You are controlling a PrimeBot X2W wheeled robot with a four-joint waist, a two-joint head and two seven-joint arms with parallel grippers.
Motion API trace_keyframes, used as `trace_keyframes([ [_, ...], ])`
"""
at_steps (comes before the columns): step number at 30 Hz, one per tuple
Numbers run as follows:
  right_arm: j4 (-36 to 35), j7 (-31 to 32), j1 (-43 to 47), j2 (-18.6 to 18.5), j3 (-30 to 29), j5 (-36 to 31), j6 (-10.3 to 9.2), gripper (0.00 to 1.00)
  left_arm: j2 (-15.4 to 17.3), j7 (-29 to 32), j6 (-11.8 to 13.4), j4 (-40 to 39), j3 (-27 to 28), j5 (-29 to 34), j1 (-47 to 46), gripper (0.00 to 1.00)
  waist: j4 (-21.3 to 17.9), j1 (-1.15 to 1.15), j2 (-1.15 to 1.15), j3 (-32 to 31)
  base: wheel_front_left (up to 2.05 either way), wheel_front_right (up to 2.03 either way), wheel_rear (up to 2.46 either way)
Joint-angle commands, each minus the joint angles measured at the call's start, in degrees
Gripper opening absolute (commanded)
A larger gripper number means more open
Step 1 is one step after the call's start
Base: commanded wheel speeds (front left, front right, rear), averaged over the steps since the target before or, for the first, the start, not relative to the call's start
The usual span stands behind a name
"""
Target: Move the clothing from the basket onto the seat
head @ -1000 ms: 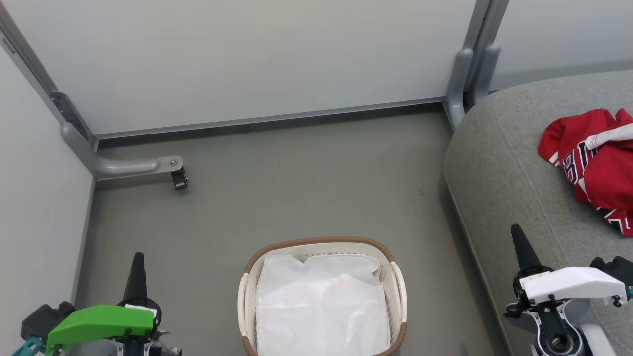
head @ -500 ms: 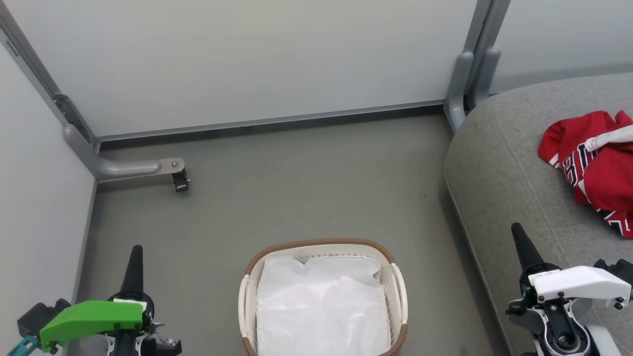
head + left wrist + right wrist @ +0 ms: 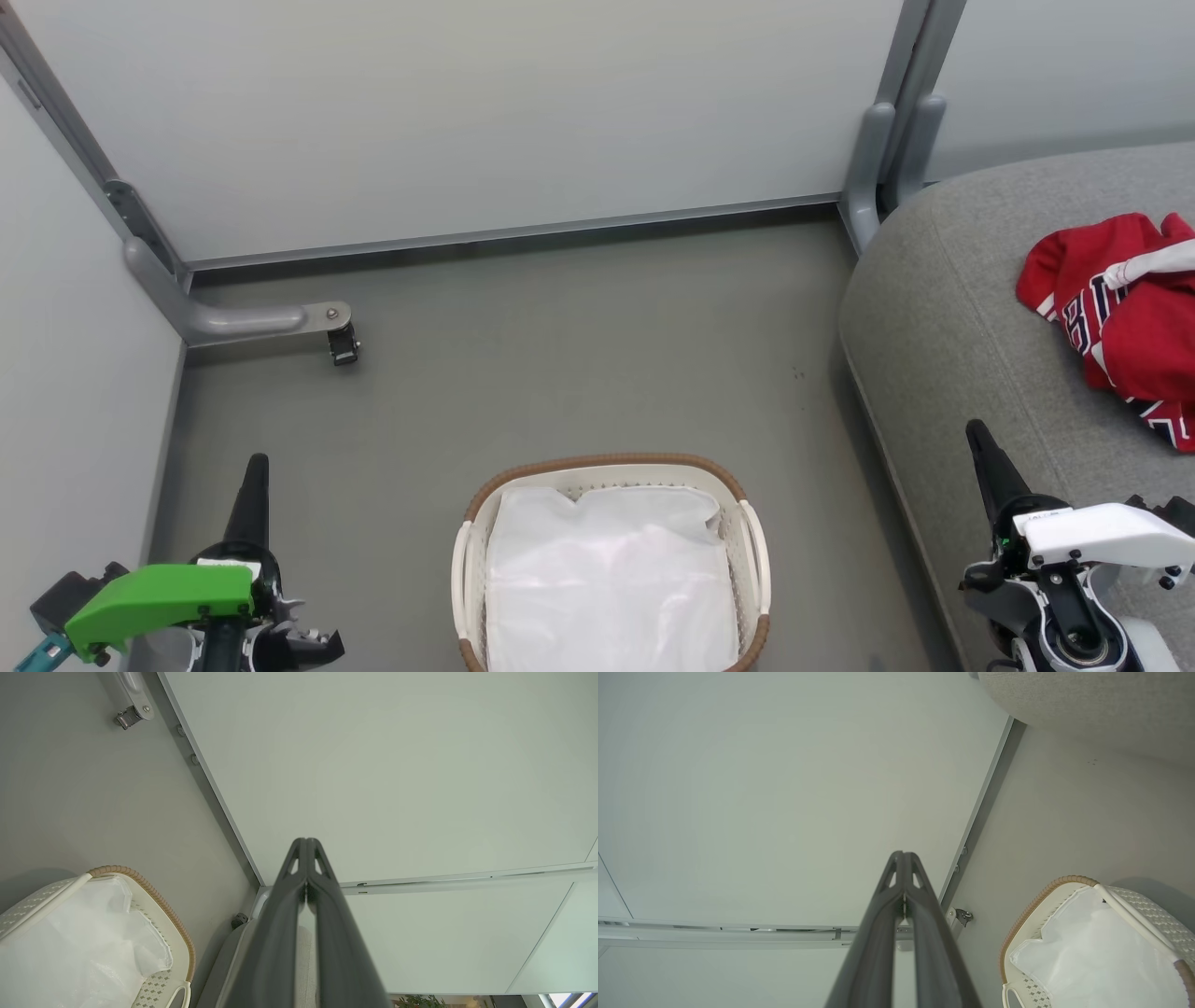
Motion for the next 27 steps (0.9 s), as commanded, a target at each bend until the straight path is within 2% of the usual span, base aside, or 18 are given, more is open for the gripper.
trace_keyframes([
  [1,-0.54,0.38,0.26,-0.35,-0.3,1.31,-0.01,0.0,0.39,0.34,-0.4,-0.47,0.3,-1.26,-1.24,0.0,0.01,0.0,0.0,-0.04,0.0,0.0,0.0],
  [27,-1.11,2.88,0.66,-0.41,-1.05,10.74,-0.02,0.0,0.44,2.86,-1.14,-0.46,1.15,-10.55,-2.01,0.0,0.23,0.0,0.0,-0.72,0.0,0.0,0.0],
])
